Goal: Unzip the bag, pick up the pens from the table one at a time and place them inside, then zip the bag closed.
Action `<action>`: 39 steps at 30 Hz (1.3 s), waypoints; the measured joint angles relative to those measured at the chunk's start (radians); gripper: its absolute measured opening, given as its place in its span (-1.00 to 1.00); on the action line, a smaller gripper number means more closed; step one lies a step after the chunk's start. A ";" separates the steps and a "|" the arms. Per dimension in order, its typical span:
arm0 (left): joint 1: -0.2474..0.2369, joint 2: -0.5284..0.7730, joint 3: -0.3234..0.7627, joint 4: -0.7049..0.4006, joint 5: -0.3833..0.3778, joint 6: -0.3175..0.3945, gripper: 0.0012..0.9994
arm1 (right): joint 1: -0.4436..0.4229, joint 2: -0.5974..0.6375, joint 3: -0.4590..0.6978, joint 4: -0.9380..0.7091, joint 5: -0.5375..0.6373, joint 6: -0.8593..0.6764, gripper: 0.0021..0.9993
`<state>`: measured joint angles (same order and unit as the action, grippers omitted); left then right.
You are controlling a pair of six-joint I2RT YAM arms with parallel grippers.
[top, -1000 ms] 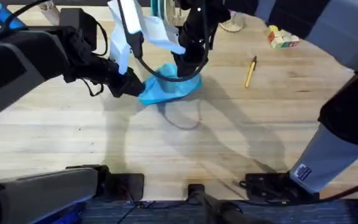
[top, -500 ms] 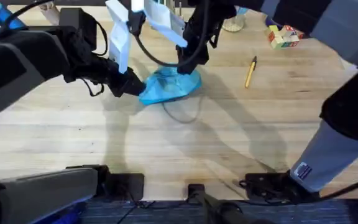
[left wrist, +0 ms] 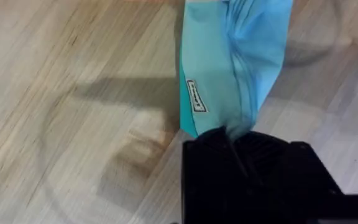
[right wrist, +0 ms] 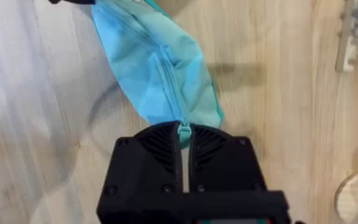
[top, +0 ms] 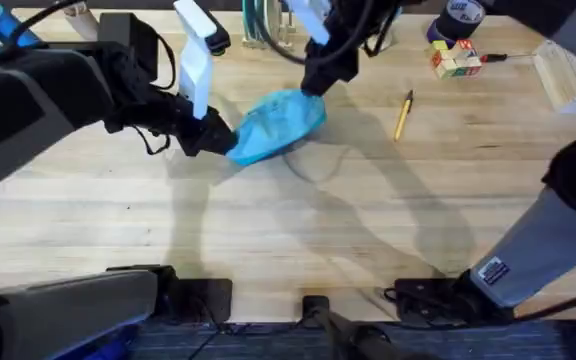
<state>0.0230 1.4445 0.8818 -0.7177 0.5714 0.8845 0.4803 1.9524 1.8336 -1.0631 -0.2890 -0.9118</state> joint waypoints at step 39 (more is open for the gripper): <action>-0.013 0.000 0.000 0.001 0.070 0.003 -0.92 | -0.044 -0.244 0.017 -0.014 -0.079 0.297 0.99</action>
<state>0.0101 1.4445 0.8821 -0.7171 0.6412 0.8875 0.4366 1.7084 1.8507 -1.0767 -0.3677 -0.6150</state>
